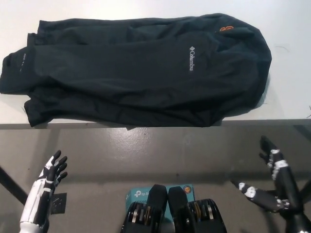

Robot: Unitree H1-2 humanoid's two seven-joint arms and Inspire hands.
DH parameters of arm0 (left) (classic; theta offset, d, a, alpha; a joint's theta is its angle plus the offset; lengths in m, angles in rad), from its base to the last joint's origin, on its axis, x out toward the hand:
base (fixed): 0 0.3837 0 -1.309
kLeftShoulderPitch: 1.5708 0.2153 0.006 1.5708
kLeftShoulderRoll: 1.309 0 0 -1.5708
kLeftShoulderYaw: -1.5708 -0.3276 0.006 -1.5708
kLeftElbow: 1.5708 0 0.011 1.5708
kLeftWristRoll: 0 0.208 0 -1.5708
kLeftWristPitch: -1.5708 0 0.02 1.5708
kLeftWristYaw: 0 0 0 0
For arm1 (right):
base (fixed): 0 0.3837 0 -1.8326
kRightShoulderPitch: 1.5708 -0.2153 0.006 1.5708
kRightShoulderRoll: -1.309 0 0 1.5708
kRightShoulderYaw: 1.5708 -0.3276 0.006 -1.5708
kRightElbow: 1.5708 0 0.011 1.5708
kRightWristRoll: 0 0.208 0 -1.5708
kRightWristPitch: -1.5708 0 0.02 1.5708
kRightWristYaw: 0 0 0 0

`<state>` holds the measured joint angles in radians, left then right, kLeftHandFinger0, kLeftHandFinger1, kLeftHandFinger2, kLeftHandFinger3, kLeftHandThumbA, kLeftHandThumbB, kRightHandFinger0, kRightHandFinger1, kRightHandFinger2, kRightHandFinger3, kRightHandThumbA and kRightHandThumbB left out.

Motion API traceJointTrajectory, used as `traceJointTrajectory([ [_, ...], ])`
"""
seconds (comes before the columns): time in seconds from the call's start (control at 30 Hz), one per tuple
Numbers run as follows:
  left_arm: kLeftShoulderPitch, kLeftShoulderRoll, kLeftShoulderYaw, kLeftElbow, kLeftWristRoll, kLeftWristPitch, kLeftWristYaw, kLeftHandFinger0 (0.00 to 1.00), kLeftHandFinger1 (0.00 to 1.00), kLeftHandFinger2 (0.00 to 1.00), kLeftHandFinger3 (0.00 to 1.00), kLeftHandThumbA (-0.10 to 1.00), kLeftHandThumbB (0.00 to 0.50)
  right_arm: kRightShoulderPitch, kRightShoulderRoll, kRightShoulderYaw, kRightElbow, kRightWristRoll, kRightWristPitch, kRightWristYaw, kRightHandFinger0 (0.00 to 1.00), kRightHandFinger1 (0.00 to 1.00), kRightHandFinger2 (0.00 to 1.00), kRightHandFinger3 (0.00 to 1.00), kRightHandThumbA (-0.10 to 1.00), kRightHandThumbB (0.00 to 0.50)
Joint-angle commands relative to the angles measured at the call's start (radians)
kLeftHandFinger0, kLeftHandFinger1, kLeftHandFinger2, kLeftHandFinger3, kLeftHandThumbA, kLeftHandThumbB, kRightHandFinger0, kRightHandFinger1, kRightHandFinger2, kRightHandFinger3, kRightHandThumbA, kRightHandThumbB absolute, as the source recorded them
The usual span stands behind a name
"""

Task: The robot grabs the right edges of the black jacket on the table, and folds it in half

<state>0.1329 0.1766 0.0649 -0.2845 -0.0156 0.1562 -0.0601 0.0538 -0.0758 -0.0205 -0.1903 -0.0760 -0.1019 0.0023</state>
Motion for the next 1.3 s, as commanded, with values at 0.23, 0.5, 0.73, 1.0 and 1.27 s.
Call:
traceJointTrajectory([
  [0.23,0.016,-0.034,-0.033,-0.051,0.012,-0.014,-0.003,1.0,1.0,1.0,1.0,0.85,0.0,-0.265,-0.125,-0.23,-0.358,0.218,0.314,-0.048,1.0,1.0,1.0,1.0,0.9,0.183],
  [0.5,0.035,-0.039,-0.054,-0.097,-0.001,-0.047,-0.022,1.0,1.0,1.0,1.0,0.87,0.0,-0.527,-0.196,-0.371,-0.135,0.484,0.572,-0.054,1.0,1.0,1.0,1.0,0.9,0.219],
  [0.73,0.051,-0.048,-0.08,-0.17,-0.022,-0.034,-0.035,1.0,1.0,1.0,1.0,0.82,0.0,-0.787,-0.308,-0.295,0.29,0.557,0.572,-0.012,1.0,1.0,1.0,1.0,0.97,0.257],
  [1.0,0.081,-0.051,-0.088,-0.152,0.008,-0.055,-0.022,1.0,1.0,1.0,1.0,0.82,0.0,-0.985,-0.383,-0.112,0.768,0.7,0.572,0.169,1.0,1.0,1.0,1.0,1.0,0.351],
  [1.27,0.056,-0.04,-0.066,-0.153,-0.015,-0.044,-0.022,1.0,1.0,1.0,1.0,0.86,0.0,-1.14,-0.382,-0.051,1.134,0.76,0.572,0.306,1.0,1.0,1.0,1.0,1.0,0.39],
])
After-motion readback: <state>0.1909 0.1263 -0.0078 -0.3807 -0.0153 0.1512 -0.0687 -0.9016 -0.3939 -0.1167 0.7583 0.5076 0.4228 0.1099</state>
